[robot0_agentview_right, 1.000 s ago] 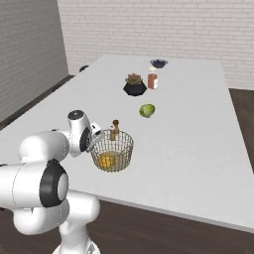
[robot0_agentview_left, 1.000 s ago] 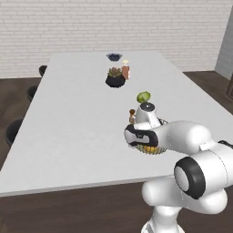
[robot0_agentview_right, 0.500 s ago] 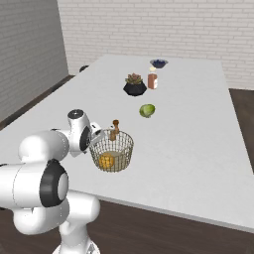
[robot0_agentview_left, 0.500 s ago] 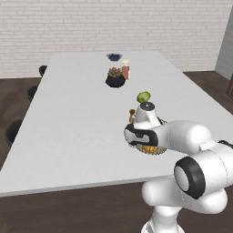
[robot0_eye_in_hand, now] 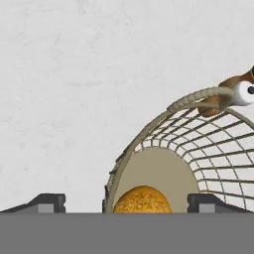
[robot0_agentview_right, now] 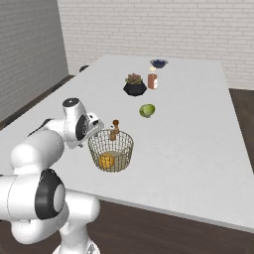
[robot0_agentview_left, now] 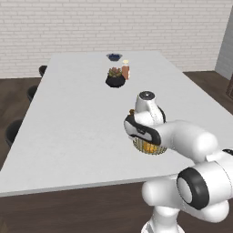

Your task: Open the cabinet, pick up the bread from the cabinet and place it in the basket. Then move the basket to the dining counter.

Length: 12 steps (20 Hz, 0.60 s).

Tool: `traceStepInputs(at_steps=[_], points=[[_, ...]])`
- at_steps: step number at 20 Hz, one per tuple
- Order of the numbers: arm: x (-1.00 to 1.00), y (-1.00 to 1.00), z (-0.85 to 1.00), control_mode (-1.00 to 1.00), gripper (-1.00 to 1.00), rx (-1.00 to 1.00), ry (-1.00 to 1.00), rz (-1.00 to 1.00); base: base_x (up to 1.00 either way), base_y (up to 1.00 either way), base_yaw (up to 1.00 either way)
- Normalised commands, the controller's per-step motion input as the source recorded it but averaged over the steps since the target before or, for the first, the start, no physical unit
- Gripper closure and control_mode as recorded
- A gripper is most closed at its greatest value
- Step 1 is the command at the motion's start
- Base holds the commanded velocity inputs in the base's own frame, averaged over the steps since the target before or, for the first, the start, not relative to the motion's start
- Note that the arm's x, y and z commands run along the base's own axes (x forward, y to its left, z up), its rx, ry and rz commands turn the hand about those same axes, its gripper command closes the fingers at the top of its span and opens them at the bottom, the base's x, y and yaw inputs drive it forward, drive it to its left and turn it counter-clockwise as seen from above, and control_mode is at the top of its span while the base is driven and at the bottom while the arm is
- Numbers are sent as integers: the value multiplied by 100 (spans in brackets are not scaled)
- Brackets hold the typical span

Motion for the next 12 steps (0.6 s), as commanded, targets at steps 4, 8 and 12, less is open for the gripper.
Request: traceStepInputs(at_steps=[4,8,12], points=[[-77,0,100,-100,-100,5,0,-8,0,0,0],[-100,0,93,-100,-100,5,-2,-10,0,0,0],[-100,3,71,-100,-100,4,-7,-10,0,0,0]])
